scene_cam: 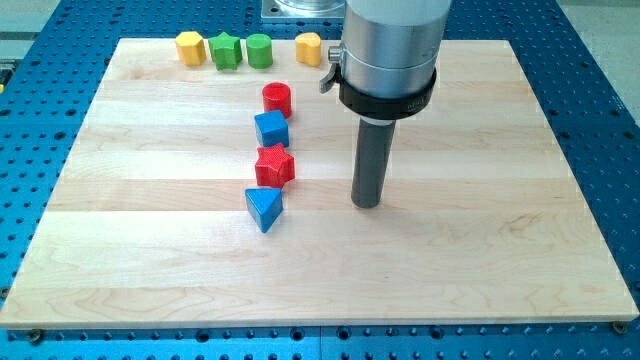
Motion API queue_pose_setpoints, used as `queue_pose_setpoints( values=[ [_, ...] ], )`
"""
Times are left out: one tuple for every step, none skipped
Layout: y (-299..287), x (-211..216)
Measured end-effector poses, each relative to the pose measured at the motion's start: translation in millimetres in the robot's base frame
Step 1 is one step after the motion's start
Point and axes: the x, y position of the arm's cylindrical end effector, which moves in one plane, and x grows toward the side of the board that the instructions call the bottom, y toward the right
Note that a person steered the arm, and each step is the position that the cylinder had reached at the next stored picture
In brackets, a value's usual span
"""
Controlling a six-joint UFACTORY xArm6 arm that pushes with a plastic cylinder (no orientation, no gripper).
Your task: Move the blue triangle to the center right of the board
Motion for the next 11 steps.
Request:
queue_pose_setpoints(
  values=[
    [0,0],
    [0,1],
    [-10,16],
    [-44,105],
    [-123,100],
    [-168,55],
    [-172,54],
    [-151,29],
    [-7,7],
    [42,21],
    [64,-17]
  ],
)
